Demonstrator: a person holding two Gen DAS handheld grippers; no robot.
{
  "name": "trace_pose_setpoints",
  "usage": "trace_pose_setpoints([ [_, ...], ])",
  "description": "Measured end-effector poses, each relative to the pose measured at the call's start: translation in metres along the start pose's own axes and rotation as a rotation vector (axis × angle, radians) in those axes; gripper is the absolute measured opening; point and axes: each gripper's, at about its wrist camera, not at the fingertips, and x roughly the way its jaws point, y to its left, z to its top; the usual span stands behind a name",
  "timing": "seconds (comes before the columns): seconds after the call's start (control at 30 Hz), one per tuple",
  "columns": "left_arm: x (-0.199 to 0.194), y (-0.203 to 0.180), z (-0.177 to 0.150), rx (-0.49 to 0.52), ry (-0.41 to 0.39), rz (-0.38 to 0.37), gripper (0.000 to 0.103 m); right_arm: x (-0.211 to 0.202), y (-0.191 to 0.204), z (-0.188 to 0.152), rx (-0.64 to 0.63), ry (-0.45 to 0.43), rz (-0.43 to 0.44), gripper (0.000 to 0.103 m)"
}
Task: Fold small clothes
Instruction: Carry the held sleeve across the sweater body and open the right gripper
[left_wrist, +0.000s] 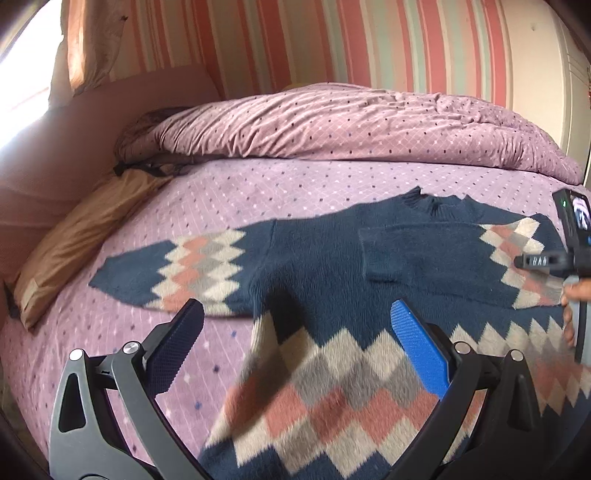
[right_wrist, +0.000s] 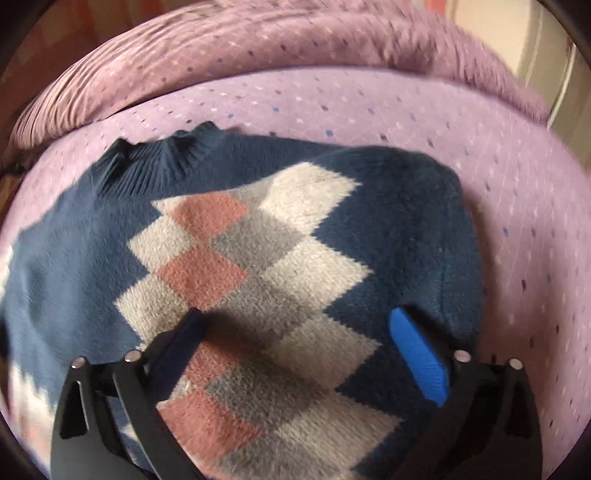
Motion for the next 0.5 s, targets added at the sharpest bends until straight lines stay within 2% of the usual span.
trace_pose_setpoints([
  [0.17, 0.006, 0.007, 0.011, 0.015, -0.042, 0.002, 0.100, -0.016, 0.002, -0.007, 0.002, -0.072, -0.046, 0.101],
  [0.3, 0.013, 0.017, 0.014, 0.006, -0.047, -0.004, 0.100, -0.037, 0.006, -0.019, -0.010, -0.151, -0.136, 0.101],
  [0.33, 0.016, 0.020, 0.014, 0.007, -0.045, -0.003, 0.100, -0.036, 0.004, -0.022, 0.003, -0.150, -0.162, 0.101],
  [0.43, 0.023, 0.029, 0.010, 0.006, -0.035, -0.036, 0.100, -0.026, 0.003, -0.030, 0.017, -0.118, -0.159, 0.101],
  [0.5, 0.024, 0.034, 0.008, 0.026, -0.050, -0.028, 0.100, -0.031, 0.003, -0.027, 0.023, -0.114, -0.165, 0.101],
])
